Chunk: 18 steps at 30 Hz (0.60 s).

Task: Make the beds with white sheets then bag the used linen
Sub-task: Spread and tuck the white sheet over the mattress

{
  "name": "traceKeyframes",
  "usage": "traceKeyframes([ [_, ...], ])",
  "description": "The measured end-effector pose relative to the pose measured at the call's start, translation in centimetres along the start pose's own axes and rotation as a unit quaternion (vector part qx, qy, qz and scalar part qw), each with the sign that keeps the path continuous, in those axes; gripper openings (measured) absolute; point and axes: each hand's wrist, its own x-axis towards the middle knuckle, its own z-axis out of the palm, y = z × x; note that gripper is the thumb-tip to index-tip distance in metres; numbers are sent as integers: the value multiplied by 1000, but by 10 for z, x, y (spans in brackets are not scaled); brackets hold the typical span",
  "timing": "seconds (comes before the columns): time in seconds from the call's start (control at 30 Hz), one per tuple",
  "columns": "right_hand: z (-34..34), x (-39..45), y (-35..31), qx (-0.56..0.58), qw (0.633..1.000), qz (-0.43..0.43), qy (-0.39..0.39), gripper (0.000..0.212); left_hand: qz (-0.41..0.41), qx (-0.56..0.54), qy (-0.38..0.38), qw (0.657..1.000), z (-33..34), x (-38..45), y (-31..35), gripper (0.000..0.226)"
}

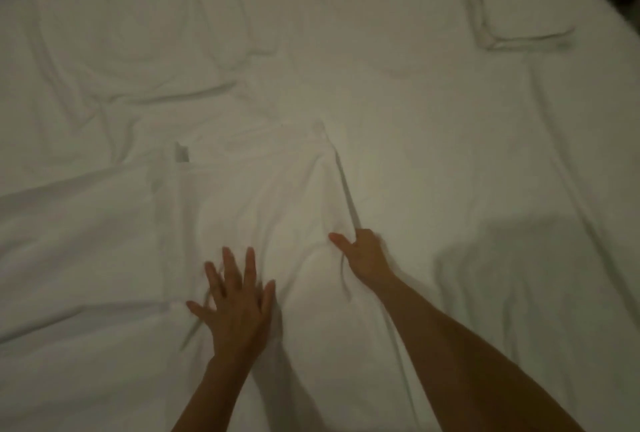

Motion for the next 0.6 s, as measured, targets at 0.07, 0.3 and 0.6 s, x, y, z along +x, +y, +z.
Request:
traceKeyframes([
  [0.07, -10, 0, 4, -15, 1000, -15, -5, 32, -8, 1, 4, 1000, 10, -1, 15, 83],
  [0.3, -118, 27, 33, -63, 997, -12, 34, 42, 62, 43, -40, 996, 22, -5, 110, 78],
  [0.6, -293, 71, 56, -82, 995, -24, 51, 33, 112, 66, -56, 990, 68, -19, 277, 64],
])
